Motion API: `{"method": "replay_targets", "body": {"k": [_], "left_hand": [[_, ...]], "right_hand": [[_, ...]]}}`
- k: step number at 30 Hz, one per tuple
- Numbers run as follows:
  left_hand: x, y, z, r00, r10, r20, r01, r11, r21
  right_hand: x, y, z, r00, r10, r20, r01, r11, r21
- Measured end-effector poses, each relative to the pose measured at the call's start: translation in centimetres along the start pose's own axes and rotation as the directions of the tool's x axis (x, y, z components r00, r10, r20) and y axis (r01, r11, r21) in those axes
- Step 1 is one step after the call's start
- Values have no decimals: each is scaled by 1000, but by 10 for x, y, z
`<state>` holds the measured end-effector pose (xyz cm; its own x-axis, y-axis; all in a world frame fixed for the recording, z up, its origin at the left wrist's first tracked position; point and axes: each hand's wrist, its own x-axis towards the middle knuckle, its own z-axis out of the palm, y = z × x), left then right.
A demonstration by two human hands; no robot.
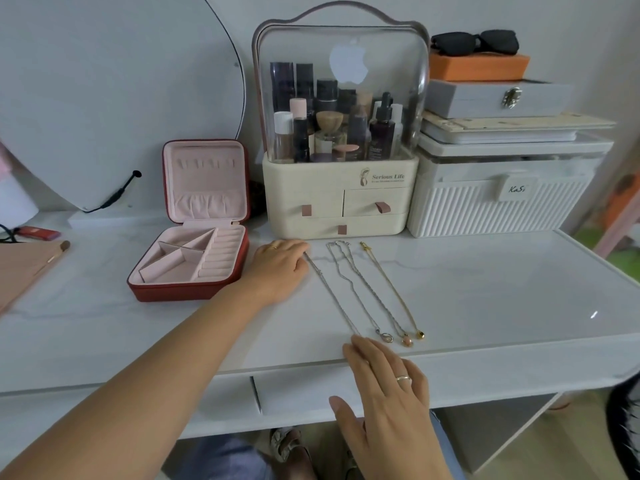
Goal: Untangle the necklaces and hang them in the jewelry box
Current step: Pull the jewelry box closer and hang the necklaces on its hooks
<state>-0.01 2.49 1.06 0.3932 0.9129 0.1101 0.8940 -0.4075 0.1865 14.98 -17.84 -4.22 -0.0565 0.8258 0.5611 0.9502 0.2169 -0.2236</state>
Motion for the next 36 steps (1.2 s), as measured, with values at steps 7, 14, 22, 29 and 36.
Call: {"method": "replay_targets", "body": {"k": [7, 14, 22, 29, 36], "left_hand": [[-7, -2, 3, 996, 31, -84, -39, 994, -99], [1, 12, -2, 973, 197, -121, -210, 972, -109], [13, 26, 10, 981, 185, 50, -183, 983, -31], [10, 22, 7, 992, 85, 93, -87, 996, 7], [7, 27, 5, 995, 99, 23, -98, 995, -28]], "right_hand": [[1, -2, -3, 999, 18, 33, -20, 999, 48], [9, 18, -22, 990, 122, 74, -126, 991, 46], [9, 22, -14, 992, 100, 71, -100, 995, 3], [11, 19, -8, 998, 58, 1, -58, 998, 5], [8, 19, -13, 994, 101, 37, -103, 994, 40]]}}
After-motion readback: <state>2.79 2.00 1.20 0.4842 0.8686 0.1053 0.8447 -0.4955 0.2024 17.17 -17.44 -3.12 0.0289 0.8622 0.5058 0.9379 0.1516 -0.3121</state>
